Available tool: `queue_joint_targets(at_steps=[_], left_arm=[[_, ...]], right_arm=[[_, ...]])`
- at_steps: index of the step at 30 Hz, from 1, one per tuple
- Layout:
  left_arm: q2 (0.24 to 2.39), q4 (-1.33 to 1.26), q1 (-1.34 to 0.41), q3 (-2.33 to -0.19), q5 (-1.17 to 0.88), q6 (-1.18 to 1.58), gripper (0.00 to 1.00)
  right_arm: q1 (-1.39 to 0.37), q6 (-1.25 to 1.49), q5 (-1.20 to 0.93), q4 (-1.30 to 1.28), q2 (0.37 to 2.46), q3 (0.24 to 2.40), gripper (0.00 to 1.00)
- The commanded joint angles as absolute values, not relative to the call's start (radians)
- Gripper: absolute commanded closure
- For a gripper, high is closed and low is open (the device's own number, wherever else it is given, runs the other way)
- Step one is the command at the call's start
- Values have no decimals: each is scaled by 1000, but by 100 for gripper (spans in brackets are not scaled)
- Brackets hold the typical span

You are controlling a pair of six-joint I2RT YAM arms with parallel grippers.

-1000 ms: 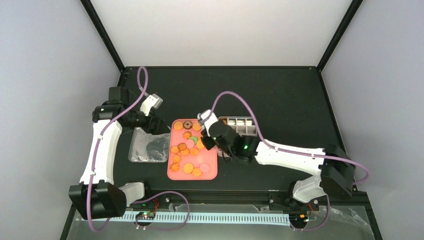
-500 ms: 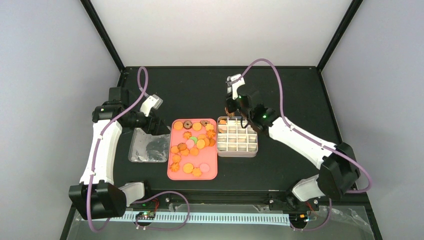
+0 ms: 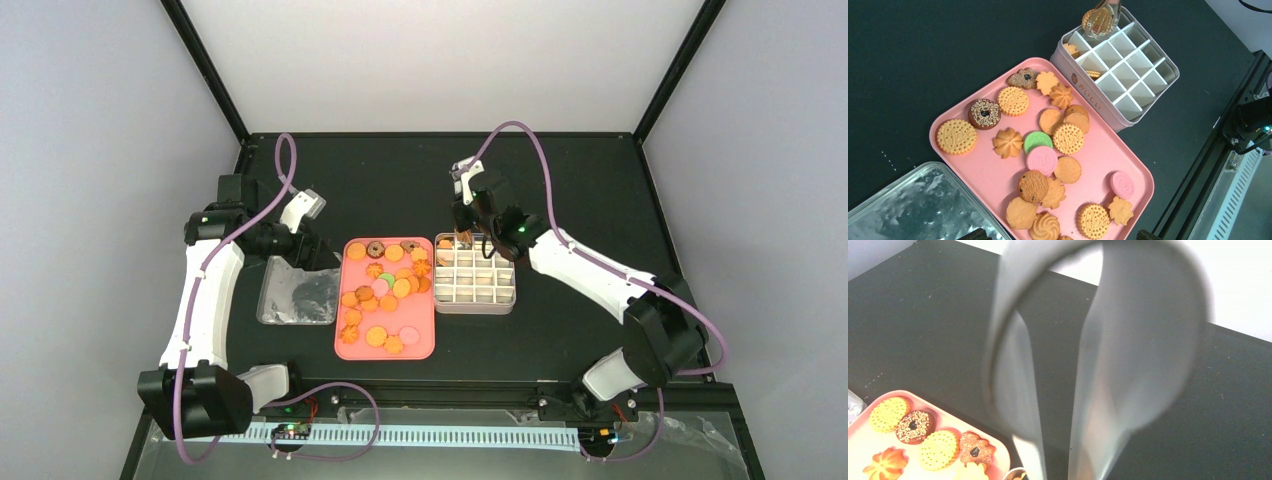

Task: Pack the cookies
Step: Place the fake cookies in the empty pocket of the box.

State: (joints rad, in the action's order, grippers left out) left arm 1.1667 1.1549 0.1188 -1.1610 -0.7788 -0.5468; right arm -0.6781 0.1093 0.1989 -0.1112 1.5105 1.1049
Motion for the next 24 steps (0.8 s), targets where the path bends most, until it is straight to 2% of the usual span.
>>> queue_joint_targets(at_steps=[1,7,14,24], left_arm=[[1158,1172,128,-1183,-792,-563,22],[1156,1173,127,-1183,-792,-561,22],[1155,1174,128,-1184,-790,-565,22],[1160,1173,127,-1183,-792,-562,22]], right_arm=[[-667,94,204,-64,1512,1106,82],[-656,96,203,-63,1523,1112,79],[-656,100,208,-69,1521,1121,59],[-656,102,194,-67,1441,1123,60]])
